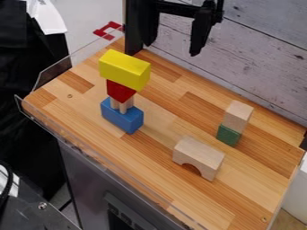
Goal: Put the yellow block on top of the cube
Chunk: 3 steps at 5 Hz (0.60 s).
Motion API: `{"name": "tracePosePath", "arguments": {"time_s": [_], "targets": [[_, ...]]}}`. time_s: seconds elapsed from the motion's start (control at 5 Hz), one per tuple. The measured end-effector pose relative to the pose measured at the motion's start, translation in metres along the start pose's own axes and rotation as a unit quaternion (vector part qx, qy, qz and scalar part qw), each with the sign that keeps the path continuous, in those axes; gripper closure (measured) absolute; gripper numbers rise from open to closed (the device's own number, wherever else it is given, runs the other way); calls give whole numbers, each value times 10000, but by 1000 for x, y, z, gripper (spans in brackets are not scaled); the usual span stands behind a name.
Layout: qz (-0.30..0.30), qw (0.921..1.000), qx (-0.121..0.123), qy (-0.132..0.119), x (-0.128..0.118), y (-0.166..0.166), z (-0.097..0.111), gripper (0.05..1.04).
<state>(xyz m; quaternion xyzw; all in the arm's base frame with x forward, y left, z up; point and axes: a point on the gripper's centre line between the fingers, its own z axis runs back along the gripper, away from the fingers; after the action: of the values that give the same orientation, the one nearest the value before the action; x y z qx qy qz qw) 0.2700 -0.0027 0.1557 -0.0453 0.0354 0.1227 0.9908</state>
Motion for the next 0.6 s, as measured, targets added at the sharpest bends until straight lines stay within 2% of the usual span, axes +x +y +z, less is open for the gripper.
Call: {"name": "tracePosePath", "arguments": {"time_s": [0.2, 0.4, 0.6], "targets": [[19, 9998, 40, 195, -1, 1, -10, 85], [191, 9998, -14, 91, -1, 3, -9, 85], [618, 9979, -57, -173, -3, 12, -1, 85]]}}
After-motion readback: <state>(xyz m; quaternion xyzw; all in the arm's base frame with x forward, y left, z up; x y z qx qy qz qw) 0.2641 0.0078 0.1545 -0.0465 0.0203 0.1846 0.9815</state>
